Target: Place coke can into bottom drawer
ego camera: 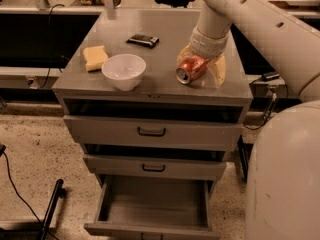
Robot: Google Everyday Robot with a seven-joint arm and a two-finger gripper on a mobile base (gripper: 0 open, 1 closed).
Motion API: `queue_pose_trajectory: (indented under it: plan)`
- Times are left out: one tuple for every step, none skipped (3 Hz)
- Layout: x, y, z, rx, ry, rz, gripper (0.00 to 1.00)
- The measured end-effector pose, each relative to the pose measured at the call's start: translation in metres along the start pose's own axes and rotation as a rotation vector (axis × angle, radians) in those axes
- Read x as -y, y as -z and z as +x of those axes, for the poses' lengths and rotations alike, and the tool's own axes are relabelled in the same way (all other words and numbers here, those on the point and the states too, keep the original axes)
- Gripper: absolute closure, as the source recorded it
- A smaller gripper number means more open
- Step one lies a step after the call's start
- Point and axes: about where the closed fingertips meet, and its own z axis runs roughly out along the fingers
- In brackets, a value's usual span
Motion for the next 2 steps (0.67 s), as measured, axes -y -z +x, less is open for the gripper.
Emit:
queue_pose_trajectory:
  plan:
    - [0.0017,-0.0018,-0.0019,0.002,0.006,0.0,0.21]
    - [0.003,-0.0027,-0.0032,0.005,0.01,0.003,0.34]
